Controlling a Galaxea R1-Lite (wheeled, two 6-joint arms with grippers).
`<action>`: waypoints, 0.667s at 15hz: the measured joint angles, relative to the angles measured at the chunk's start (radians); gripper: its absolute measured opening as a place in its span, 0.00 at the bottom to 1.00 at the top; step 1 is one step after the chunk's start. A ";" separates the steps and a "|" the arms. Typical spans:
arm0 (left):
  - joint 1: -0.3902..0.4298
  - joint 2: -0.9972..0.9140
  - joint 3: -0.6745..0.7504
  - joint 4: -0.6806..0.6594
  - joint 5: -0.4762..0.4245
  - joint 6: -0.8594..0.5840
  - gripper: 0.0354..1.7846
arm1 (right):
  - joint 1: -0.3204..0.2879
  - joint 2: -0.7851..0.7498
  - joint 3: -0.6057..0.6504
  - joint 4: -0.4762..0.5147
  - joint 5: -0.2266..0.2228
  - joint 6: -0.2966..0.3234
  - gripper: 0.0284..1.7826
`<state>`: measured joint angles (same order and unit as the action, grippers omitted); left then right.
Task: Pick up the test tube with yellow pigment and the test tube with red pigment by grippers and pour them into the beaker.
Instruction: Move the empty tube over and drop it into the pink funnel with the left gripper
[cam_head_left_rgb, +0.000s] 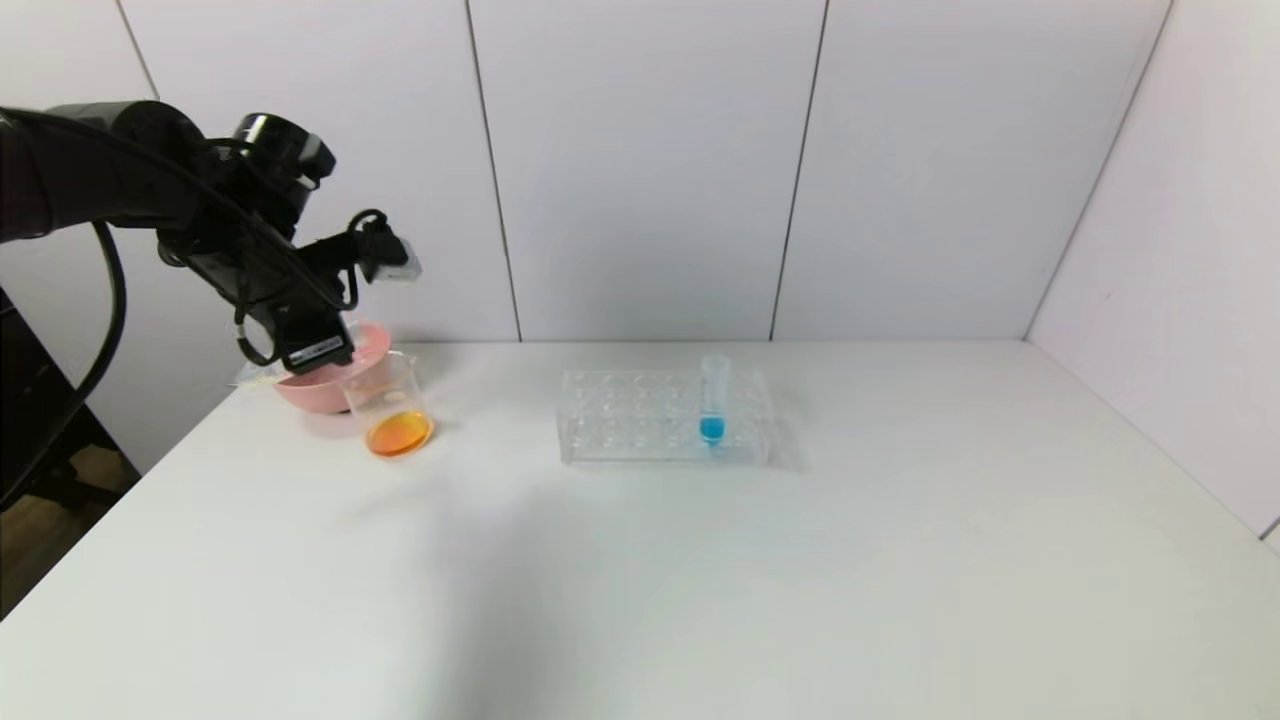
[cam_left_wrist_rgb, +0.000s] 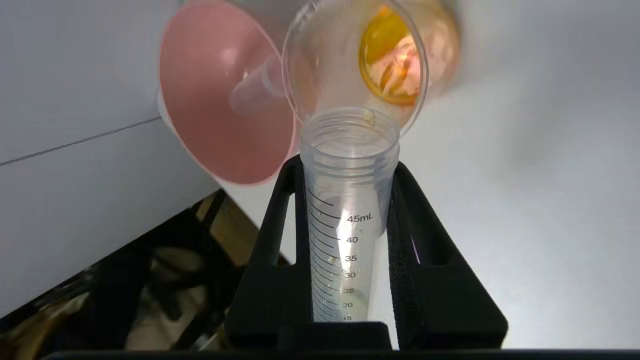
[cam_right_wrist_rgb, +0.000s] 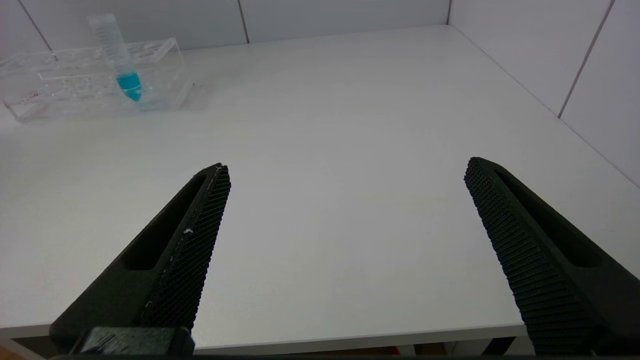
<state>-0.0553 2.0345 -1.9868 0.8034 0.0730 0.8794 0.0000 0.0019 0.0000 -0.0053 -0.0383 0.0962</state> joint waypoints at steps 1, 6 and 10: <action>0.017 -0.006 0.011 -0.071 -0.055 -0.083 0.23 | 0.000 0.000 0.000 0.000 0.000 0.000 0.96; 0.060 -0.075 0.226 -0.497 -0.037 -0.472 0.23 | 0.000 0.000 0.000 0.000 0.000 0.000 0.96; 0.114 -0.201 0.533 -0.919 0.053 -0.653 0.23 | 0.000 0.000 0.000 0.000 0.000 0.000 0.96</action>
<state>0.0591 1.8334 -1.4534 -0.1160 0.1264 0.2264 0.0000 0.0019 0.0000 -0.0057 -0.0383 0.0962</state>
